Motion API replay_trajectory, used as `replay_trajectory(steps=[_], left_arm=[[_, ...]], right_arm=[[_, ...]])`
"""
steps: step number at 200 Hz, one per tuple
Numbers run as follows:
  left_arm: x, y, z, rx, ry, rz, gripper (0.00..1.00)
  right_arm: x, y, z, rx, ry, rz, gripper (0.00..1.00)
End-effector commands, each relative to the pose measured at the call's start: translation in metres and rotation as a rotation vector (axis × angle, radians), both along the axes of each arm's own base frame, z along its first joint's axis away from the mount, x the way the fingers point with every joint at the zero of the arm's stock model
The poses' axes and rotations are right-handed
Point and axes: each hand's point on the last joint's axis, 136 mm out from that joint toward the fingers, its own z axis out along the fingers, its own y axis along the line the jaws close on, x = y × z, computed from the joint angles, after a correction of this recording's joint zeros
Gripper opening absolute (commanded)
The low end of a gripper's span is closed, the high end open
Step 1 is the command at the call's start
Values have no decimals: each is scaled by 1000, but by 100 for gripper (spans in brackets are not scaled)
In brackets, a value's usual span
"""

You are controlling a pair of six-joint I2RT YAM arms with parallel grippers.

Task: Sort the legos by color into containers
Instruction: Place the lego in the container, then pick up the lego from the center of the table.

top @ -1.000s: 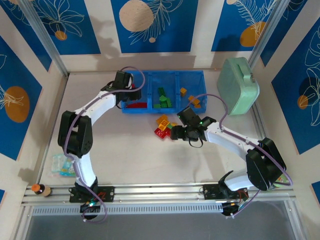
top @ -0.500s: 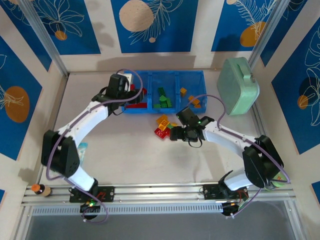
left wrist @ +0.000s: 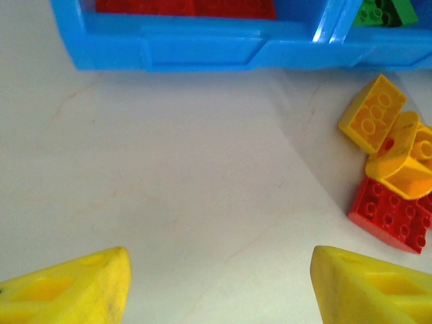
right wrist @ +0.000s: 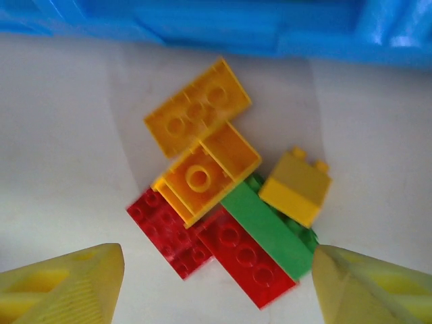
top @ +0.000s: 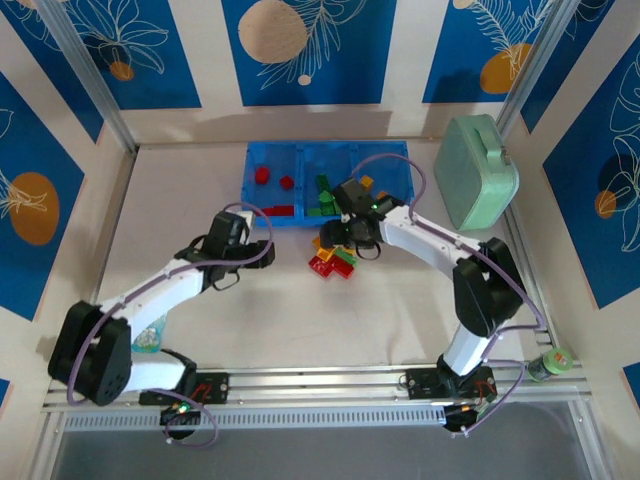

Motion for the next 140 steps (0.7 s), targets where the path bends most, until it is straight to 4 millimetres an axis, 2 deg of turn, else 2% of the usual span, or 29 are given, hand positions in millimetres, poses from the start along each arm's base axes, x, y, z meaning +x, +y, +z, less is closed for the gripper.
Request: replay_trajectory(steps=[1,17,52,82,140], left_arm=[[-9,-3,7,-64,-45,22,70],[-20,2,-2,-61,-31,30,70],[-37,10,-18,-50,-10,39,70],[-43,14,-25,-47,-4,50,70],[-45,15,-28,-50,-8,49,70]], right_arm=[[-2,5,-15,-70,78,33,72],[2,12,-21,-109,101,28,63],[5,18,-39,-189,148,8,58],[7,28,-47,-184,167,10,58],[2,32,-65,-271,208,12,58]])
